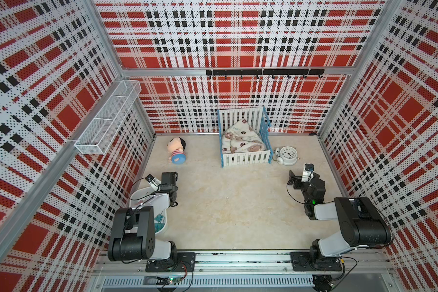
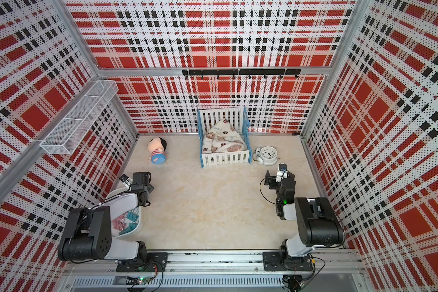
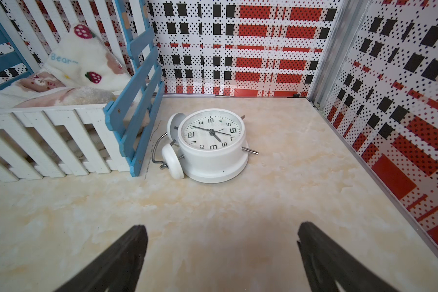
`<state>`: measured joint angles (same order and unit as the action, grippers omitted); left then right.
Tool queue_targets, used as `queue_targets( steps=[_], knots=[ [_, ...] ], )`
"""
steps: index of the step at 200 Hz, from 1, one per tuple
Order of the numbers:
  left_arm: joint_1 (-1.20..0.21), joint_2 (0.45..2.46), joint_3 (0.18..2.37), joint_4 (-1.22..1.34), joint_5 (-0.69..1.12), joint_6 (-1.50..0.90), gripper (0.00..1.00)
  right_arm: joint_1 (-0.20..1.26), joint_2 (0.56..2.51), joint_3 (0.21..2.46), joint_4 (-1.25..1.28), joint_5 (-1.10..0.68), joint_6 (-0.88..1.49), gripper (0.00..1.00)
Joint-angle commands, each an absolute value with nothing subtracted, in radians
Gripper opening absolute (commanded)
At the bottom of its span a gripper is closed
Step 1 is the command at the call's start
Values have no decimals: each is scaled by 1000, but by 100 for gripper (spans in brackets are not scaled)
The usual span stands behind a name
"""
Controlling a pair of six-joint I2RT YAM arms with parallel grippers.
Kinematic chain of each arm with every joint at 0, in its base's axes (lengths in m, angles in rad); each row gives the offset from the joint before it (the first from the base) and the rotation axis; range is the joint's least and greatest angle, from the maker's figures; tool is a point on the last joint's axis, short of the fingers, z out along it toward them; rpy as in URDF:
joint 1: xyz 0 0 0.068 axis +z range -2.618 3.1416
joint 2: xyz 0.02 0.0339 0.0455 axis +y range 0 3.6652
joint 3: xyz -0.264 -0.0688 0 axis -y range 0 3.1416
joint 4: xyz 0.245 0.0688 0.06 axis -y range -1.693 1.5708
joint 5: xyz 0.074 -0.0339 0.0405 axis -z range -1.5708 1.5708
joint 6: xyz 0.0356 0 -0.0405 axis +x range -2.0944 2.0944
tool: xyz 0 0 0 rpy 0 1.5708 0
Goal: Take out the binder clips from the storage box
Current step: Move the storage box to the center of the board.
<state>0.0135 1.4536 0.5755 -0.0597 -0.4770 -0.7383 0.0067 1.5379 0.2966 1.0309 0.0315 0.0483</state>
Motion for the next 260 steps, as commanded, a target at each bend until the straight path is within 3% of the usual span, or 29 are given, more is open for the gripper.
queue_targets(
  steps=[1,91,158,210,221,227,237,260],
  knots=[
    [-82,1530,644,-45,-467,-761,70,18,1545,315,1056,42,48,100],
    [-513,1878,975,-100,-482,-746,65,18,1545,315,1056,43,47,100],
    [-709,1888,1025,-66,-412,-723,65,18,1545,315,1057,43,46,100],
    [-780,1839,986,50,-287,-658,67,18,1545,316,1056,43,48,100],
    [-792,1826,981,53,-283,-652,69,19,1545,315,1057,43,47,100],
    [-798,1815,980,54,-288,-650,78,19,1545,315,1056,42,47,100],
    [-806,1797,974,53,-300,-648,82,18,1545,315,1057,42,48,100],
    [-809,1747,965,52,-324,-637,85,18,1545,314,1056,42,47,100]
  ],
)
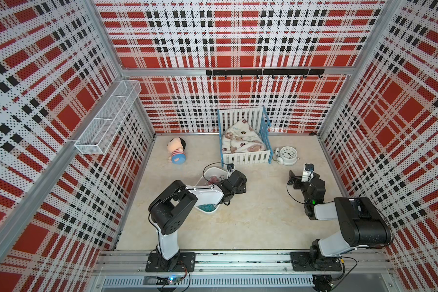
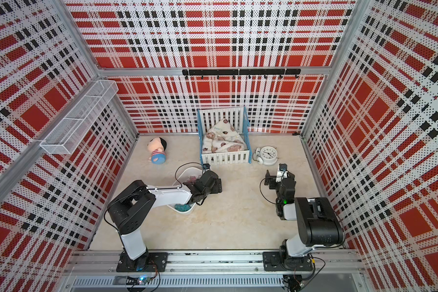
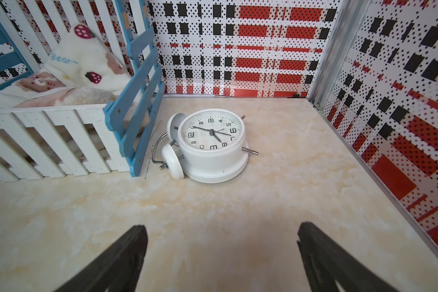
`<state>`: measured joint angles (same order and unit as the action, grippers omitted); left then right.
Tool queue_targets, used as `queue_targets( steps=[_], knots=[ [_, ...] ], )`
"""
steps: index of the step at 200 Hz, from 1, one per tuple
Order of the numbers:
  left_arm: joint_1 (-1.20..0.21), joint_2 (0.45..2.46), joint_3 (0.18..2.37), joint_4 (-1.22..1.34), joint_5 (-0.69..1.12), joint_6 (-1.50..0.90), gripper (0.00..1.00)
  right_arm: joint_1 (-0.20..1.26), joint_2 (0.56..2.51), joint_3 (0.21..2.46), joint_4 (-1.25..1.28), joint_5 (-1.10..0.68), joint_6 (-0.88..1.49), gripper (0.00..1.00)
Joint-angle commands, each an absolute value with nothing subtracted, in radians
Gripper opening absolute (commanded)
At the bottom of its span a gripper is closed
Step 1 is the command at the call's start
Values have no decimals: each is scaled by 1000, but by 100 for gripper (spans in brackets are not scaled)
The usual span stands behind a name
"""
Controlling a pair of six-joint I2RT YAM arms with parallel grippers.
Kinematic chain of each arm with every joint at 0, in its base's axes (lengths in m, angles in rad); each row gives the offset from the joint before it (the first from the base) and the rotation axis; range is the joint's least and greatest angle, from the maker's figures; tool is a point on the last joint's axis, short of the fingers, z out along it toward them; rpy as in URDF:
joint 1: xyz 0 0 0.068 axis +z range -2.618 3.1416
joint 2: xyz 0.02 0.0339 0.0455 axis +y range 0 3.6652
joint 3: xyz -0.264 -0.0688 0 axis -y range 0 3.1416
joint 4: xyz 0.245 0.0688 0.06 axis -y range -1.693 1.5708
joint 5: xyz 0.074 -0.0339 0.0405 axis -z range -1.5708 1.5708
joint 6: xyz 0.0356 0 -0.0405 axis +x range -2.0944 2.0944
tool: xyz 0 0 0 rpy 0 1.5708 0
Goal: Take out the binder clips from the storage box
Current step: Move the storage box to the center of the board.
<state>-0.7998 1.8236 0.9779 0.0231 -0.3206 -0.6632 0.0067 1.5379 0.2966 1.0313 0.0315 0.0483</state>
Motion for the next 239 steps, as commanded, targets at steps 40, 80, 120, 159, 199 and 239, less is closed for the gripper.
queue_targets(
  steps=[40,80,120,159,199,239],
  knots=[
    [-808,1633,939,61,-392,-585,85,24,1494,401,845,18,33,100],
    [-661,1440,785,137,-352,-571,85,126,1476,720,295,-84,-119,100],
    [-433,1204,596,203,-265,-574,82,275,1478,841,176,-174,-115,100],
    [-306,1105,539,158,-196,-517,82,409,1532,983,111,-275,-126,100],
    [-197,1135,476,231,-63,-489,80,505,1644,1138,44,-407,-135,100],
    [-186,1264,488,274,17,-472,76,585,1771,1254,5,-511,-154,88]
  ],
)
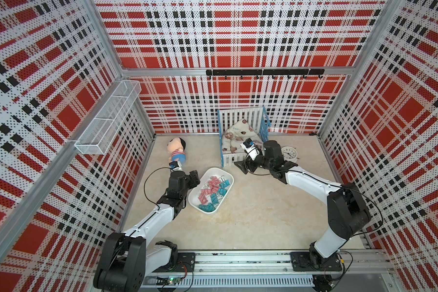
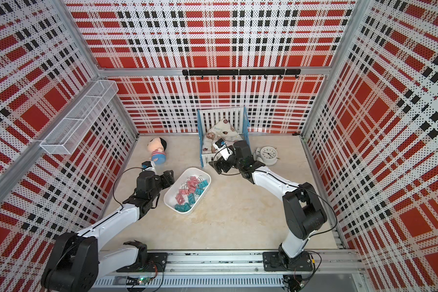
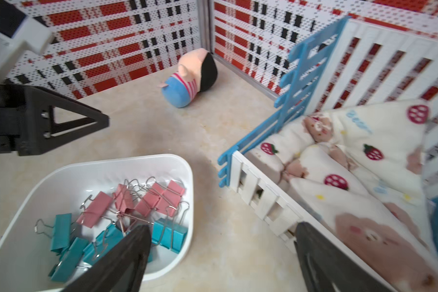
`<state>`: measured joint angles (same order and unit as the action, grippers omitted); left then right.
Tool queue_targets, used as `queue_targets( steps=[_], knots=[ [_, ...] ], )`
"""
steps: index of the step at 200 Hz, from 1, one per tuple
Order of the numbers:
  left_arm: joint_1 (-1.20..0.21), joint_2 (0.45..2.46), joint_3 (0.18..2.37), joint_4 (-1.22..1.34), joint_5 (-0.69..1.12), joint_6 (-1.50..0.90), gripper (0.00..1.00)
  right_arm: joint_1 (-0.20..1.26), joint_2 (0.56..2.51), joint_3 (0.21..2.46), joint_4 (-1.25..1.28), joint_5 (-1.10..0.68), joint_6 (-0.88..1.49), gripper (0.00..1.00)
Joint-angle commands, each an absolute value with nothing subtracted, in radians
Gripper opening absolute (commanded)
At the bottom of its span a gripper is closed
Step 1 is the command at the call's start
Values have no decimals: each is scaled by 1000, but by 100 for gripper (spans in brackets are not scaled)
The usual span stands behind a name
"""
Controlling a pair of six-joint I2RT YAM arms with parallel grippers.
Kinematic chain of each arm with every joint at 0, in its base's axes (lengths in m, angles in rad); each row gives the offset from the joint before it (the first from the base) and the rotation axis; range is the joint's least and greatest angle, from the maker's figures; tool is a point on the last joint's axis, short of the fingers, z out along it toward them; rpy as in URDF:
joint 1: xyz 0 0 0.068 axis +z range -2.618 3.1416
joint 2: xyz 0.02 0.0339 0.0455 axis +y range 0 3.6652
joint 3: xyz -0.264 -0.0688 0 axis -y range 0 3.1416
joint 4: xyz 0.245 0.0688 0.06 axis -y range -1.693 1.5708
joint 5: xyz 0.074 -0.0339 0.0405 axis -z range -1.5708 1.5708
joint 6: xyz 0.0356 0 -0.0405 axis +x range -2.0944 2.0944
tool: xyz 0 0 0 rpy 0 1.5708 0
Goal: Take out the binder clips from the storage box
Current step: Move the storage box to the center of the board, then pick up the binder clip from the storage box.
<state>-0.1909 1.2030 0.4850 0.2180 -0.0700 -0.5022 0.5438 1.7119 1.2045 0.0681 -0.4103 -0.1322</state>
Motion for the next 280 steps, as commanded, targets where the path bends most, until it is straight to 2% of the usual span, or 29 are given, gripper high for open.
queue_targets(
  steps=[1,25,41,44,47,69,99,153,207,235,280],
  knots=[
    [-186,1268,489,275,18,-471,76,587,1774,1258,2,-512,-155,87],
    [-192,1340,500,294,42,-466,72,619,1852,1344,-63,-563,-180,67],
    [-201,1380,509,301,39,-462,70,631,1895,1391,-67,-563,-180,67],
    [-204,1386,511,302,40,-462,70,632,1904,1397,-109,-600,-195,56],
    [-208,1394,514,302,41,-460,70,634,1911,1403,-120,-606,-200,53],
    [-239,1448,546,305,46,-447,67,643,1955,1449,-176,-610,-223,48],
    [-351,1531,606,298,35,-440,66,644,1981,1465,-232,-583,-250,46],
    [-446,1629,647,341,13,-494,64,640,1968,1461,-362,-461,-336,45],
    [-459,1625,657,330,-4,-493,64,603,1954,1466,-466,-465,-393,42],
    [-459,1614,657,340,7,-497,64,589,1972,1483,-512,-482,-412,35],
    [-463,1626,669,337,0,-500,65,585,2004,1506,-553,-511,-427,34]
  ],
)
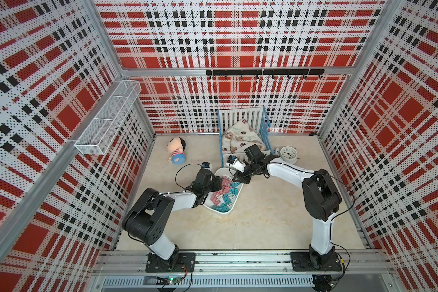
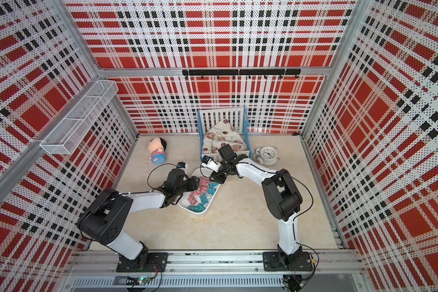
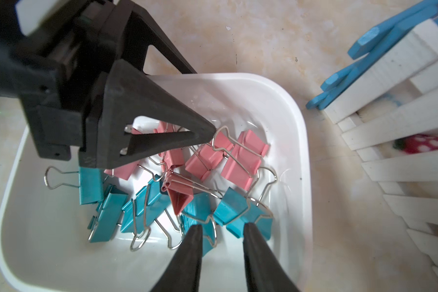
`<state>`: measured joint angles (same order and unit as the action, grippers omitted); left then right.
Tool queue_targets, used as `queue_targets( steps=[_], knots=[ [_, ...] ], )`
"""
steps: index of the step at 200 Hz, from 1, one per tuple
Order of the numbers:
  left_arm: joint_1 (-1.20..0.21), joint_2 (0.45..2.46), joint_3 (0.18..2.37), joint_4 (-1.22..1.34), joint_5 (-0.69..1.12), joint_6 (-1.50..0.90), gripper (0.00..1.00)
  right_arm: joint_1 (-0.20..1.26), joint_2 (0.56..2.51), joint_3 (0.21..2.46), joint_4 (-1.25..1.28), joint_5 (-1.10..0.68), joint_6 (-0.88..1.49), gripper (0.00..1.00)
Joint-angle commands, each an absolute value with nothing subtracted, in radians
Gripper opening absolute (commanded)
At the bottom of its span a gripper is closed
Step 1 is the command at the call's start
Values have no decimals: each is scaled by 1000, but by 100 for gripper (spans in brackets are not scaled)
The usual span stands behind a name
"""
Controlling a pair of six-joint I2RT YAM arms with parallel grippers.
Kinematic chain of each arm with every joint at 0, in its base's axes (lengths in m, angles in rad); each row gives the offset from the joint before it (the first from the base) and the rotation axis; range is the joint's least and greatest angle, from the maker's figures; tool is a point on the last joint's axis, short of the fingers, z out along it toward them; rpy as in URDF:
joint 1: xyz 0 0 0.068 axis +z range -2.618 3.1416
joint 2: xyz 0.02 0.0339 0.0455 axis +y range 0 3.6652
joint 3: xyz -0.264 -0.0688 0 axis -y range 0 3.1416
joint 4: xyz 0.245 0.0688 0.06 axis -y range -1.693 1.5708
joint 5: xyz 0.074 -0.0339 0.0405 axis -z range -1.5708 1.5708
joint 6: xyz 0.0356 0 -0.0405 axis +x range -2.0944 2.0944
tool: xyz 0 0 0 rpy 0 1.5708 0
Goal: Take out the binder clips from the storage box
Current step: Pick up the binder clip from the storage box.
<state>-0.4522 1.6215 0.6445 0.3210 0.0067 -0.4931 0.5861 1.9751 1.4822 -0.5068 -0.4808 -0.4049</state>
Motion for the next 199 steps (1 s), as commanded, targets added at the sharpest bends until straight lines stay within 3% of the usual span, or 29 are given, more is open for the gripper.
queue_targets(
  steps=[1,78,181,199],
  knots=[
    [-463,1626,669,337,0,-500,65,585,2005,1506,-554,-511,-427,34],
    [-472,1638,677,335,-2,-506,65,584,2056,1531,-575,-529,-425,31],
    [-470,1649,680,333,-13,-515,65,586,2043,1535,-597,-567,-431,0],
    [-471,1650,681,330,-21,-518,65,585,2023,1530,-591,-593,-427,0]
  ],
)
